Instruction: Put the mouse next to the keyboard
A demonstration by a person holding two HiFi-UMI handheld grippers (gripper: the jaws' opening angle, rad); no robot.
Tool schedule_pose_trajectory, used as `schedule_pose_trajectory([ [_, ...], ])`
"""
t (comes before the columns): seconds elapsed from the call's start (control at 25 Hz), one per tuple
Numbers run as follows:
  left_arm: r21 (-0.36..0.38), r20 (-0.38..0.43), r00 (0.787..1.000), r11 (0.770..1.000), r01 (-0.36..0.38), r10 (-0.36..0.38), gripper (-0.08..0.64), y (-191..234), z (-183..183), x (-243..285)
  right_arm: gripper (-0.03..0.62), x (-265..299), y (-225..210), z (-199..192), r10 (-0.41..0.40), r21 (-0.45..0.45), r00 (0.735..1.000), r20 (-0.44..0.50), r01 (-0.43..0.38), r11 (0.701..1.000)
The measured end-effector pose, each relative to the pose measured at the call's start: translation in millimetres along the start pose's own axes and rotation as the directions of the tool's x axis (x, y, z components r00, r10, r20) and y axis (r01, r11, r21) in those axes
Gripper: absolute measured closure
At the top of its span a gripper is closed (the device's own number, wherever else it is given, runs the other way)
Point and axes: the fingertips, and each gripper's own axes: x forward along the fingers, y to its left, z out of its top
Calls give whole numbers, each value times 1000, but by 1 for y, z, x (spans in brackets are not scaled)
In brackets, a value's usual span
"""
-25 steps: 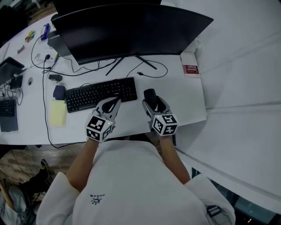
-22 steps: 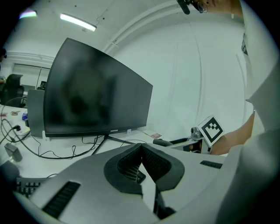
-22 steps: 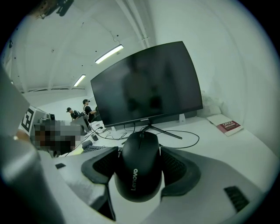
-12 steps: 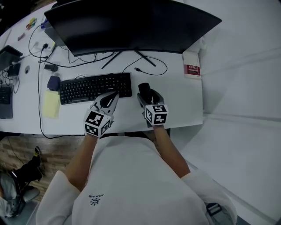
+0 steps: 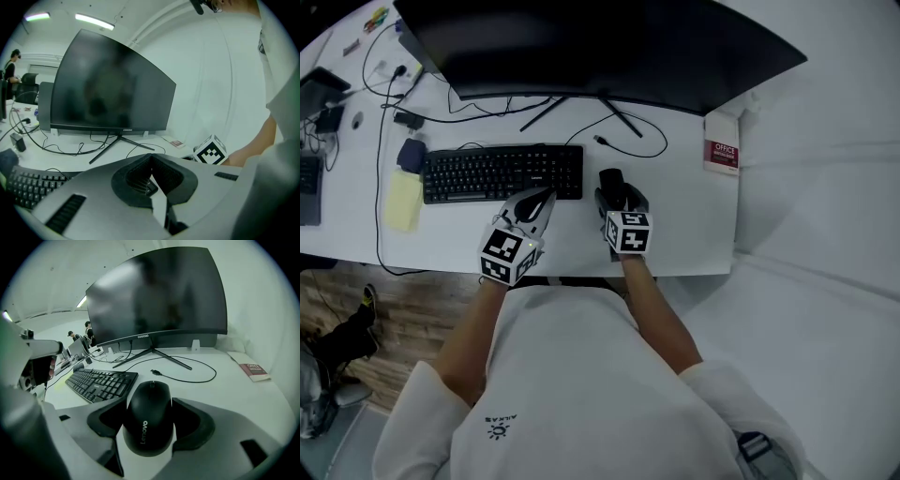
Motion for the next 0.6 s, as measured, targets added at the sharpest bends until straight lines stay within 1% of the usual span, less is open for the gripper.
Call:
schedule_pose_trajectory([
  [0.24, -16, -22, 1000, 1000, -22, 22, 552, 5, -11, 0, 282, 14, -5, -4, -17, -8, 1000, -22, 16, 1000],
  [0.6, -29, -44, 998, 999, -44, 42, 552, 12, -16, 7, 282, 27, -8, -7, -21, -12, 999, -47, 21, 1000],
])
